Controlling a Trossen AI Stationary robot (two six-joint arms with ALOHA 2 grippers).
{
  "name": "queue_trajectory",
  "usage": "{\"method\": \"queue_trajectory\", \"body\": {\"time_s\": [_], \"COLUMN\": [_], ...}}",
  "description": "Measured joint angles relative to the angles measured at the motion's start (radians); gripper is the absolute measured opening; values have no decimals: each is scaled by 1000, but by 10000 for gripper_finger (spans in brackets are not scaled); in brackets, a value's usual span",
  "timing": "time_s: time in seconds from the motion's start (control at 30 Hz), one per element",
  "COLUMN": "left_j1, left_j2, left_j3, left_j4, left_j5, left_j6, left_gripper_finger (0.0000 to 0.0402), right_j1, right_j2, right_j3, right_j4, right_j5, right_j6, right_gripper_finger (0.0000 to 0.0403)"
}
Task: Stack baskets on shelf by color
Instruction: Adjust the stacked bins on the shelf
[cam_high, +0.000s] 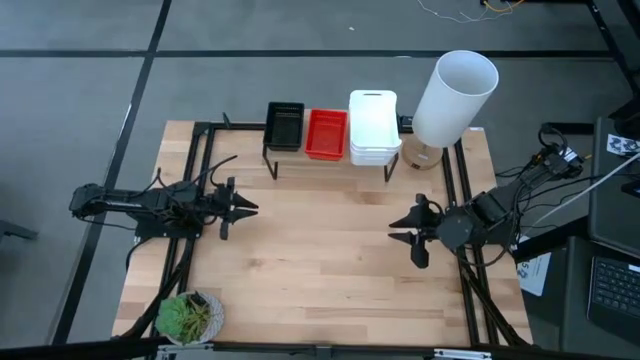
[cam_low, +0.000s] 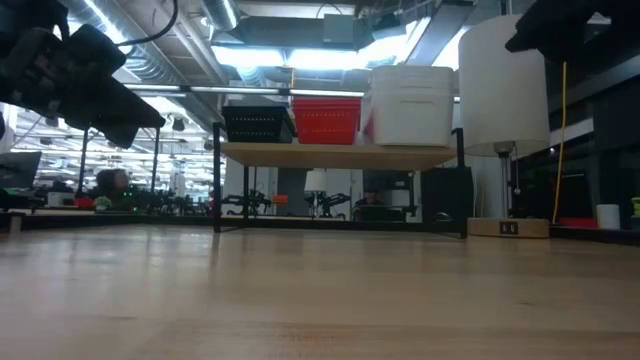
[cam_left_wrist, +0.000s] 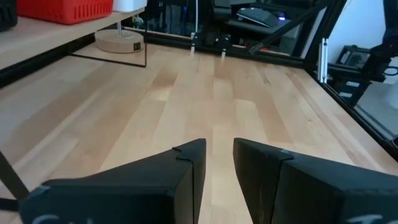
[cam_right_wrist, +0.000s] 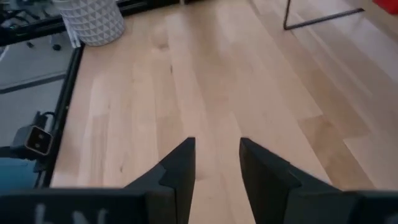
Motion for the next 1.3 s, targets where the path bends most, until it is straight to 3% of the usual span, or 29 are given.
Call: {"method": "queue_trajectory", "body": {"time_s": [0.17, 0.37, 0.5, 0.63, 0.77, 0.9, 1.03, 1.2, 1.3], "left_j1": [0, 1, 1, 1, 1, 1, 1, 1, 1], "left_j2": [0, 2, 2, 2, 3, 3, 3, 3, 3], "left_j3": [0, 0, 0, 0, 0, 0, 0, 0, 0], "left_j4": [0, 0, -1, -1, -1, -2, -2, -2, -2], "left_j5": [-7, -7, -8, -8, -8, -8, -8, -8, -8], "left_j6": [2, 2, 9, 56, 58, 58, 58, 59, 59], "left_gripper_finger": [74, 74, 74, 74, 74, 74, 74, 74, 74], "right_j1": [-55, -215, -350, -473, -549, -605, -637, -662, -675], "right_j2": [0, 36, 89, 174, 322, 509, 676, 847, 934], "right_j3": [0, 61, 194, 350, 523, 724, 903, 1076, 1146], "right_j4": [163, 256, 124, 33, -39, -188, -334, -449, -480], "right_j5": [-1, -131, -167, -284, -404, -447, -453, -481, -481], "right_j6": [-99, -282, -353, -412, -504, -571, -644, -710, -735], "right_gripper_finger": [123, 123, 123, 123, 123, 116, 85, 13, 6]}}
